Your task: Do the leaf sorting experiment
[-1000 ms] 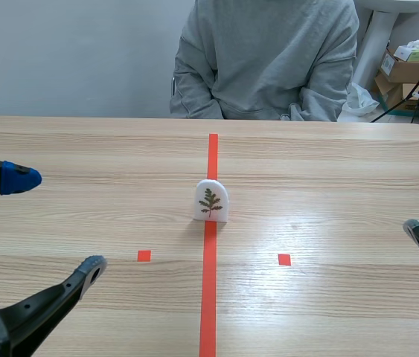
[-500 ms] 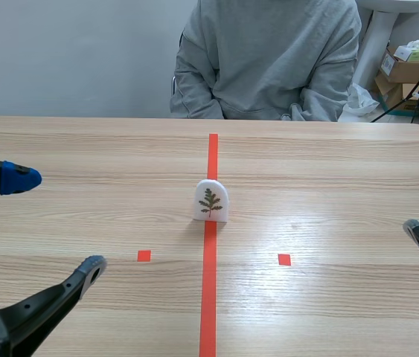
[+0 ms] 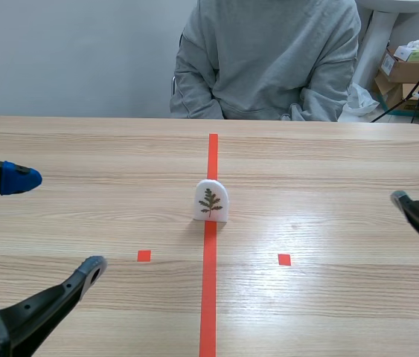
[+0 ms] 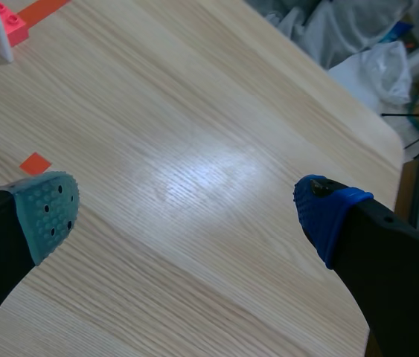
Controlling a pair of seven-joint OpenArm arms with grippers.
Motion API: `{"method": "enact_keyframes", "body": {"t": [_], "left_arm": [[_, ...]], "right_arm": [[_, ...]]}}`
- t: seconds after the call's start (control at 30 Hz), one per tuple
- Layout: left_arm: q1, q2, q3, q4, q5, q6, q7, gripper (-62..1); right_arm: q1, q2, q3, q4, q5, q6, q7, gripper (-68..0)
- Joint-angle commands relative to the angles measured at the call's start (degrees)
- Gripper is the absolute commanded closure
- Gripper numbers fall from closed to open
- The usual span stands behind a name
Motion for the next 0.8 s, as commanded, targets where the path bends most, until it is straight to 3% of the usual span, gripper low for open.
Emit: {"method": "enact_keyframes", "body": {"t": [0.0, 0.4, 0.6, 0.77], "left_arm": [[-0.02, 1.38, -0.20, 0.13, -0.39, -0.11, 0.09, -62.3], [0.00, 6.56, -0.20, 0.13, -0.35, -0.13, 1.92, -62.3], [0.00, 8.04, -0.20, 0.13, -0.15, -0.11, 2.25, -62.3], [0.00, 8.04, -0.20, 0.13, -0.15, -0.11, 2.80, -62.3]], "right_arm": [[2.62, 2.05, -2.58, -2.45, 0.81, -0.24, 0.59, -59.3], [28.65, 2.78, -23.80, -20.85, 1.05, 0.00, 0.52, -59.3], [39.69, -1.40, -34.42, -31.78, 1.03, 1.70, -0.04, -59.3], [46.62, -7.41, -39.32, -40.50, 0.70, 1.95, -0.74, -59.3]]}}
